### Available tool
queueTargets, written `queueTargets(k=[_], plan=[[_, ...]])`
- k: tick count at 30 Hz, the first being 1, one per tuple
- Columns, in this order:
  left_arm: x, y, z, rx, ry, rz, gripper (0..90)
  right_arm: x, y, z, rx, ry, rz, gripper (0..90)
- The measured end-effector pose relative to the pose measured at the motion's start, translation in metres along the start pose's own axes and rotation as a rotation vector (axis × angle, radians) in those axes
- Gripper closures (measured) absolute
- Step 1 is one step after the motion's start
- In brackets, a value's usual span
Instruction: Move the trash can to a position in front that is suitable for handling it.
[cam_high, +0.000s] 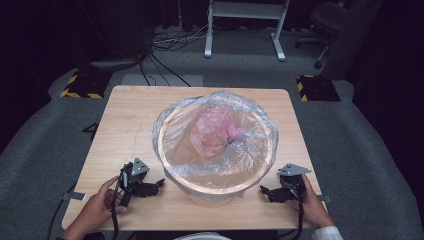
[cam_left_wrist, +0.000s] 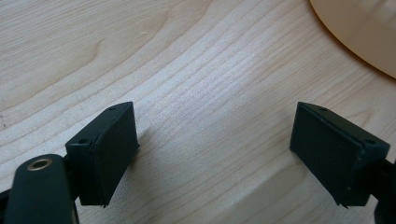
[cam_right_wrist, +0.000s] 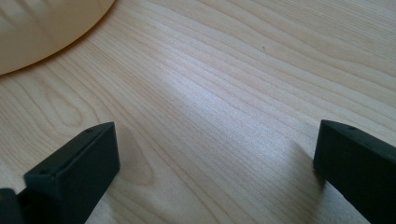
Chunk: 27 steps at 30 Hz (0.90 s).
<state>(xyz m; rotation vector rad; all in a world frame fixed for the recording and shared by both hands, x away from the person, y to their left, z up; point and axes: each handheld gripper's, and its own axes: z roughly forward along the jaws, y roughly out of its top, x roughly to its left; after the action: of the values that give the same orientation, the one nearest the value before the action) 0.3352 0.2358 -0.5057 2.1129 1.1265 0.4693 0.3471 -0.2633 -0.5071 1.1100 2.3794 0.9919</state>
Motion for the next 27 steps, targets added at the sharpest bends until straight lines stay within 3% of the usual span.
queueTargets(k=[8,10,14,16,18,20,21,24,27], plan=[[0.002,0.0,0.0,0.001,-0.016,0.02,14.6,0.0,0.001,0.001,0.0,0.009,-0.008,0.4],[0.006,0.001,0.001,0.004,-0.037,0.05,14.3,-0.001,0.0,0.0,0.0,0.022,-0.02,0.5],[0.008,0.002,0.001,0.011,-0.065,0.07,14.2,0.002,-0.002,-0.003,-0.024,0.034,-0.051,7.1],[0.01,0.003,0.002,0.002,-0.085,0.107,14.4,0.002,-0.002,-0.004,-0.028,0.034,-0.063,7.3],[0.009,0.003,0.002,0.008,-0.106,0.122,14.6,0.0,-0.003,-0.005,-0.028,0.066,-0.078,9.4],[0.01,0.003,0.003,0.002,-0.113,0.118,14.6,0.0,-0.003,-0.005,-0.03,0.069,-0.078,10.4],[0.013,0.004,0.001,0.017,-0.126,0.141,14.5,0.0,-0.003,-0.006,-0.05,0.064,-0.091,17.2],[0.016,0.004,0.001,0.017,-0.174,0.171,15.5,0.002,-0.003,-0.006,-0.056,0.051,-0.098,16.5],[0.016,0.007,0.001,-0.018,-0.157,0.196,16.1,0.004,-0.002,-0.007,-0.066,0.032,-0.11,17.5]])
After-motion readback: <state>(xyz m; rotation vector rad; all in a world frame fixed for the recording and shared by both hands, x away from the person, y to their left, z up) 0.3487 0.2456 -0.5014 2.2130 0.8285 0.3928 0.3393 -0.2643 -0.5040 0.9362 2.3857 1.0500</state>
